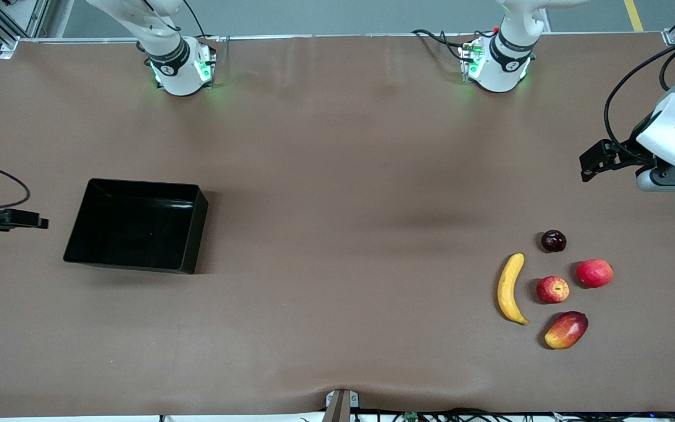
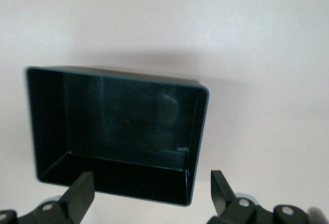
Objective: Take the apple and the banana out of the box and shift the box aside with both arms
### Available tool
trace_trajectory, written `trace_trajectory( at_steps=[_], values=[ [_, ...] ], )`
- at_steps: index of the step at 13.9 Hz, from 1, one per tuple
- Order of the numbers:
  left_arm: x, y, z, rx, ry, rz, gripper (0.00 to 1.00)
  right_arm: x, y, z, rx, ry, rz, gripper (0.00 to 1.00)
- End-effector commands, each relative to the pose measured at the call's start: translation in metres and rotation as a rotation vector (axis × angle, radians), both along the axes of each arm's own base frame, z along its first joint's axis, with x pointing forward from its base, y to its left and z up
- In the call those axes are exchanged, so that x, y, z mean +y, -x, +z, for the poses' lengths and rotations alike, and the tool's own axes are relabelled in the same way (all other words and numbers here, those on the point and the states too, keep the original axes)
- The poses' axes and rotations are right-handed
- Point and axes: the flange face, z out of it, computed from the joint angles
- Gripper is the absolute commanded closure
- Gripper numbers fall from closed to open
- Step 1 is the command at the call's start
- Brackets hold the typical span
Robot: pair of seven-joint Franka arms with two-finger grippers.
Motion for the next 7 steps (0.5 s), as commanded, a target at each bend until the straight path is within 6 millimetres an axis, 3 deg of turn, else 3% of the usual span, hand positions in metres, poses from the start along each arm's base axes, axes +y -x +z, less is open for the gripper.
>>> trace_trajectory(
  at_steps=[1,4,5,7],
  values=[
    [0.003,0.001,0.006,-0.013,0.006,-0.005,0.0,0.026,-0.005,0.039,-0.009,0.03,0.04,0.0],
    [0.003,0.001,0.006,-0.014,0.004,-0.01,0.0,0.083,0.012,0.098,-0.05,0.042,-0.079,0.0],
    [0.003,0.001,0.006,-0.014,0.004,-0.011,0.0,0.103,0.018,0.102,-0.015,0.048,-0.102,0.0],
    [0.002,0.0,0.007,-0.018,0.007,-0.013,0.0,0.113,0.045,0.13,0.01,0.049,-0.138,0.0]
  ],
)
